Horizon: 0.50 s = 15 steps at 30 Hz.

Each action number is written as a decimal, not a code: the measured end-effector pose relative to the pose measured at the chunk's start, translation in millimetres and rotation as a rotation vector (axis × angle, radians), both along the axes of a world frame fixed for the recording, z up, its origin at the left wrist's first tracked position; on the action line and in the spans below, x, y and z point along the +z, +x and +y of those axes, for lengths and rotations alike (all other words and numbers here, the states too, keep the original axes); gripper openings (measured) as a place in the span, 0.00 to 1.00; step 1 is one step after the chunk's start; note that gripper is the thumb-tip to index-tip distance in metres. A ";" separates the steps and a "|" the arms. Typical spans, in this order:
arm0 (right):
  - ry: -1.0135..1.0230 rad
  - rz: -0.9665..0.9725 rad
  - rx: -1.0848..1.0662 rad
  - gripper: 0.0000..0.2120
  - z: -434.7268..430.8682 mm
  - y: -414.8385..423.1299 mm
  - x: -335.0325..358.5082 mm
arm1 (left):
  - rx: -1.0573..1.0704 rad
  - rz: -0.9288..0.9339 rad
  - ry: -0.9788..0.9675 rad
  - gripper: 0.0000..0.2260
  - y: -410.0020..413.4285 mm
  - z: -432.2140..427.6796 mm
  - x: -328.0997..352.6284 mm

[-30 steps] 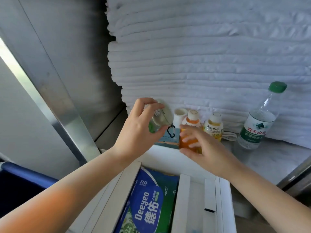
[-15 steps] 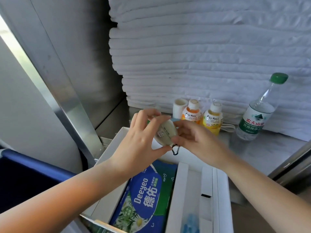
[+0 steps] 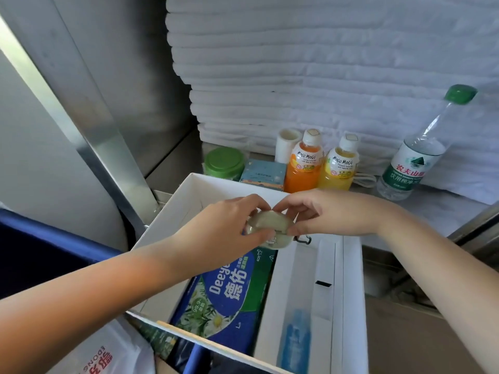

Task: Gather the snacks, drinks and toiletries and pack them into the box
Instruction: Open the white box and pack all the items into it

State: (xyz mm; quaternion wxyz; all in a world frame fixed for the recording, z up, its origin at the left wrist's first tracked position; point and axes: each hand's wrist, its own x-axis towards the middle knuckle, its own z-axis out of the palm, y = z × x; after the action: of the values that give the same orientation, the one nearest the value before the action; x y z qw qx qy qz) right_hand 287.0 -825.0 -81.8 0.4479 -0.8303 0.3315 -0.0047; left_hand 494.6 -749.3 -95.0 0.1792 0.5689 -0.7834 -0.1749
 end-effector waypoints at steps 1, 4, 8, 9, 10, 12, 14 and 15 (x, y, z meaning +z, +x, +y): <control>-0.007 0.022 0.006 0.16 0.7 0.9 -0.6 | 0.005 -0.012 0.012 0.13 -1.0 0.3 -2.9; -0.034 0.068 -0.007 0.17 2.3 0.9 -2.3 | 0.021 -0.020 0.016 0.12 -1.5 0.4 -9.1; -0.176 0.191 -0.018 0.18 3.4 -2.5 -8.3 | 0.021 -0.028 0.015 0.13 -3.1 -1.0 -11.7; -0.214 0.222 -0.015 0.16 3.9 -2.8 -9.9 | 0.017 -0.031 0.006 0.13 -3.7 -1.3 -12.2; -0.258 0.255 -0.007 0.12 4.3 -3.2 -11.1 | 0.013 -0.034 -0.004 0.13 -4.3 -1.6 -12.5; -0.349 0.318 0.012 0.06 4.1 -3.9 -13.0 | 0.003 -0.046 -0.012 0.13 -5.5 -1.9 -13.4; -0.422 0.360 0.032 0.06 3.8 -4.1 -14.6 | -0.008 -0.071 -0.006 0.14 -8.0 -1.1 -15.2; -0.465 0.377 0.048 0.06 3.6 -4.4 -15.8 | -0.017 -0.086 -0.007 0.15 -9.8 -0.4 -16.7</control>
State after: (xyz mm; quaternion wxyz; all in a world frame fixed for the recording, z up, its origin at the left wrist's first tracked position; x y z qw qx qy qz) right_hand 282.7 -821.3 -97.6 0.1760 -0.9045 0.3791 0.0843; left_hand 484.8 -749.7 -111.7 0.1457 0.5687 -0.7957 -0.1491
